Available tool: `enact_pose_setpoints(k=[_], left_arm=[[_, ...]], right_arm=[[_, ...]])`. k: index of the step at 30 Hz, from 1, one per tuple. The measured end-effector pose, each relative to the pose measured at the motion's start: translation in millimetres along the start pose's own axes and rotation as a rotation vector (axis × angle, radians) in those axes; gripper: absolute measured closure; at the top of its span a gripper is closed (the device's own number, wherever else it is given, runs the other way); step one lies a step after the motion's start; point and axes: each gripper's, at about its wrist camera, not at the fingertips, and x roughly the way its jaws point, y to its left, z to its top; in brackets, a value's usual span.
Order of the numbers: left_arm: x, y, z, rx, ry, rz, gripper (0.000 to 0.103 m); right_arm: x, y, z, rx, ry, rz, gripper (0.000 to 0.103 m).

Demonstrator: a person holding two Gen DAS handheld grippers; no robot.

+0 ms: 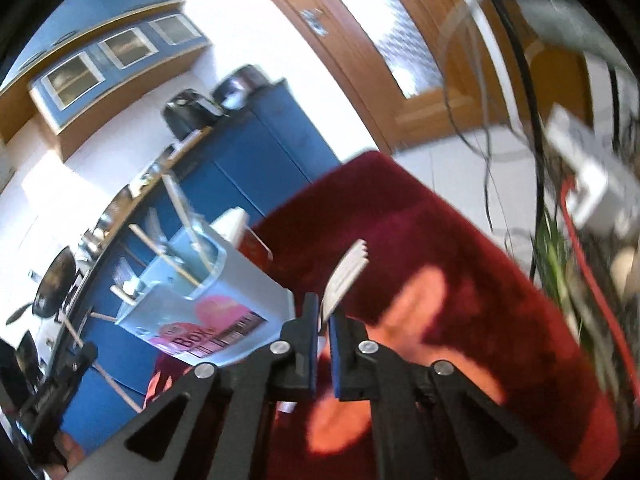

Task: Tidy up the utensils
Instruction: 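Lower the chopstick and white fork into the holder and open both tools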

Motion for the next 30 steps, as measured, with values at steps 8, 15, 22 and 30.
enact_pose_setpoints(k=[8, 15, 22, 30], left_arm=[[-12.4, -8.9, 39.1, 0.043, -0.096, 0.014, 0.101], [-20.6, -14.3, 79.8, 0.071, -0.198, 0.031, 0.101], [6.0, -3.3, 109.4, 0.028, -0.249, 0.043, 0.101], [52.8, 1.3, 97.8, 0.049, -0.24, 0.085, 0.1]], right_arm=[[-9.5, 32.6, 19.8, -0.099, -0.053, 0.047, 0.098], [-18.0, 58.2, 42.1, -0.162, -0.12, 0.077, 0.098], [-15.7, 96.6, 57.0, -0.288, -0.246, 0.088, 0.098], [11.8, 132.6, 51.9, -0.448, -0.286, 0.084, 0.098]])
